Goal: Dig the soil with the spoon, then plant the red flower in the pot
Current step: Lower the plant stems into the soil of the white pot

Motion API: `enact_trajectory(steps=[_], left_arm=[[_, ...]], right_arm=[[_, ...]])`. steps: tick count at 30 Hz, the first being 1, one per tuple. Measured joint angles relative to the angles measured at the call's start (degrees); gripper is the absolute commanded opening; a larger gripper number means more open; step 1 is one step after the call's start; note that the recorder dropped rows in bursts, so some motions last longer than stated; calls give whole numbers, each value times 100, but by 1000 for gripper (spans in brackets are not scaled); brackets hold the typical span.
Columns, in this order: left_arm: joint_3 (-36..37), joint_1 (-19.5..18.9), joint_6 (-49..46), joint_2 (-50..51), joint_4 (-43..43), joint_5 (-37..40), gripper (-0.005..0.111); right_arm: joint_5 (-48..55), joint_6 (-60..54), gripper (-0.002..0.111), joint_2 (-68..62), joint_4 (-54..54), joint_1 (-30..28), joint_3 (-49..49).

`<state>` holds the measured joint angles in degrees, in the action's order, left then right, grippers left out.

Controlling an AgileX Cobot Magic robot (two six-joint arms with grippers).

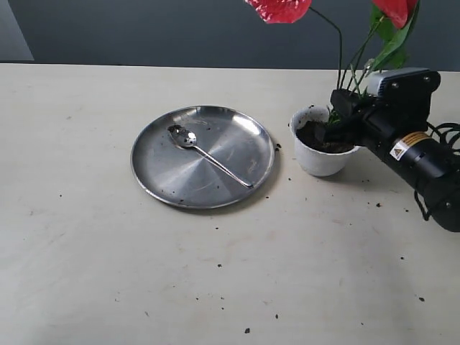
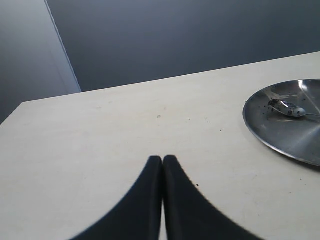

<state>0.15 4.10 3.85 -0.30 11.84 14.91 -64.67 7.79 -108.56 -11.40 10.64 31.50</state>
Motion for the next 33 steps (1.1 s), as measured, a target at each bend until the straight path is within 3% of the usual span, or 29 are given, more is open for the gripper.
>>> enact_trajectory(steps=[33], left_arm=[[0, 0, 0, 0, 0, 0, 2]], right_arm=[[290, 463, -1, -57, -174, 0, -214]])
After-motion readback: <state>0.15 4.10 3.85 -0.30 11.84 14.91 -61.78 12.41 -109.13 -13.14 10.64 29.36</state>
